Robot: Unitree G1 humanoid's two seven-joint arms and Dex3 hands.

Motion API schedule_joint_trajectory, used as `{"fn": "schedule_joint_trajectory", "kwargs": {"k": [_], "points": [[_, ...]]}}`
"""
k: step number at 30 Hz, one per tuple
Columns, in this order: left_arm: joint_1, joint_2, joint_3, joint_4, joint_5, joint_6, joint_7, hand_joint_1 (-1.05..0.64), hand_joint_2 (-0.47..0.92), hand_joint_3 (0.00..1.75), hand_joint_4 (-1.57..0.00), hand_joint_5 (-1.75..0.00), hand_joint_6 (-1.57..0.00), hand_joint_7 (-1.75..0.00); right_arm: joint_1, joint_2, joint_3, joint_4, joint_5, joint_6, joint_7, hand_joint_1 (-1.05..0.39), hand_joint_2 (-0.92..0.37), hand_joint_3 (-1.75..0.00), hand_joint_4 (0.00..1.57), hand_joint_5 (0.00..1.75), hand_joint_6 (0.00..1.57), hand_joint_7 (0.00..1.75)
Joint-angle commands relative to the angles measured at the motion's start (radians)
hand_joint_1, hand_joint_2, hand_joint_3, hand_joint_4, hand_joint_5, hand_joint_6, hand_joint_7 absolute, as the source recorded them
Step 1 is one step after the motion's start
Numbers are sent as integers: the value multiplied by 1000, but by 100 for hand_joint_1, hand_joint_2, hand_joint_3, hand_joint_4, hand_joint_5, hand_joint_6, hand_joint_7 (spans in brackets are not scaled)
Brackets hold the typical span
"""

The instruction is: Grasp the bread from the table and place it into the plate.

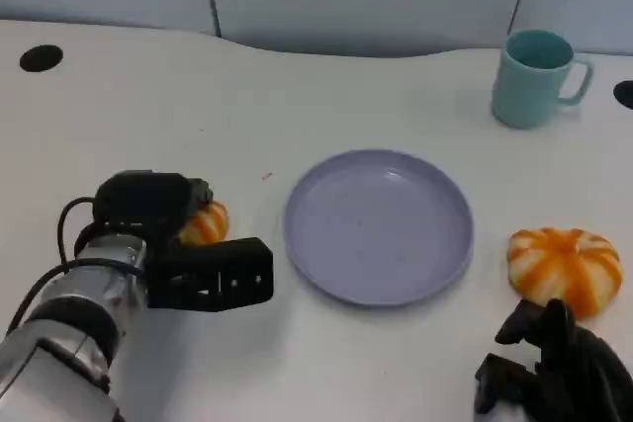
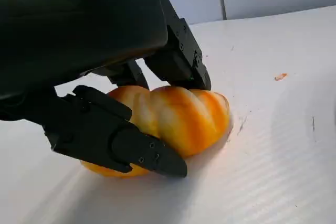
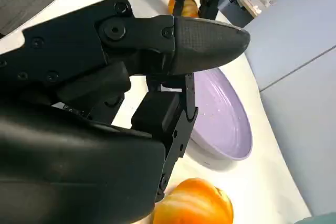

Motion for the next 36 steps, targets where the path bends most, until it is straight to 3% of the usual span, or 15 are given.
{"fn": "schedule_joint_trajectory", "kwargs": {"k": [1,7,15,28,31,36], "points": [[32,28,-15,14,11,-46,29,-28,92,27,-66,-174,-62,-138,1,-9,-5,-10,11,0,1,-43,-92,-51,116,132,102,124],[7,51,-20,7,17,-99,107,-20,90,19,-71,-175,-51,-173,-8,-4,2,11,-4,-12,-2,-44,-92,-51,116,134,101,124],[-30,72,15,-1,-16,-158,142,-18,92,23,-67,-175,-54,-169,-39,4,-2,46,-3,-12,-6,-44,-92,-51,115,132,100,123],[-89,81,87,-17,-57,-285,230,-13,92,29,-77,-175,-63,-175,-82,-5,-8,116,-8,-49,16,-43,-92,-55,117,130,103,121],[-86,66,107,-29,-70,-344,288,-6,63,72,-79,-175,-64,-175,-83,-10,-8,124,-11,-52,22,-44,-92,-54,118,131,102,121],[-93,40,134,-46,-107,-449,274,-2,45,103,-81,-175,-66,-175,-88,-16,-20,141,7,-49,44,-42,-92,-53,117,133,101,121]]}}
